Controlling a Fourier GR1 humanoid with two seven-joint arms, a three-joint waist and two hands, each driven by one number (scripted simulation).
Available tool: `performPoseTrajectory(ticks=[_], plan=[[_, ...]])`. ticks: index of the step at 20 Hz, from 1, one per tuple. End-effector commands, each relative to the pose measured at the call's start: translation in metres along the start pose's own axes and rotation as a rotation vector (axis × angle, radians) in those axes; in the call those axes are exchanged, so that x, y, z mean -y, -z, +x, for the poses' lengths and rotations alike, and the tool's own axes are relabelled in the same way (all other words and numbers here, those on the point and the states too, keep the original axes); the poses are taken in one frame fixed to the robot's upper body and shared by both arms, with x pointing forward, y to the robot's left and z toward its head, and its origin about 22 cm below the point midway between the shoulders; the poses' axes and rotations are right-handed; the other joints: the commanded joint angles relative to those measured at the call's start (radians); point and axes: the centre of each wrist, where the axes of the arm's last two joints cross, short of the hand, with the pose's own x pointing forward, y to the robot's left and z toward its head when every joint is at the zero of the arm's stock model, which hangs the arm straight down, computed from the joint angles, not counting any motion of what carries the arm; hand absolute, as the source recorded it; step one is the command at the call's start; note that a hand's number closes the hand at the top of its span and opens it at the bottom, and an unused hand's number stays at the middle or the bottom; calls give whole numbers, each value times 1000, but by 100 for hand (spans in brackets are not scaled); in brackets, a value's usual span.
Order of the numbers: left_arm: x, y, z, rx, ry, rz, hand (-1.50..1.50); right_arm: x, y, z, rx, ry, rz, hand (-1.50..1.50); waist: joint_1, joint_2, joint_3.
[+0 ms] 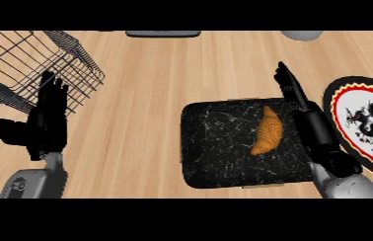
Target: Pick the croissant from the tray and place it in the plate
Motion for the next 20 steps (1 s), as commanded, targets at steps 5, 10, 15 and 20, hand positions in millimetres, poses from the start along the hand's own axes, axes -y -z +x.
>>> performPoseTrajectory(ticks=[5, 10, 15, 20], plan=[[12, -24, -32, -200, 215, -148, 0, 9, 28, 23, -210, 167, 34, 150, -10, 4, -4], [-7, -33, -40, -234, 223, -162, 0, 94, 16, 19, -155, -894, 137, 150, -38, 6, -23], [1, -43, -41, -295, 214, -179, 0, 21, -10, -21, -223, -123, -271, -150, -56, 9, 5], [8, -36, -41, -313, 236, -210, 0, 22, -34, -33, -147, -184, 34, -150, -29, 9, -4]])
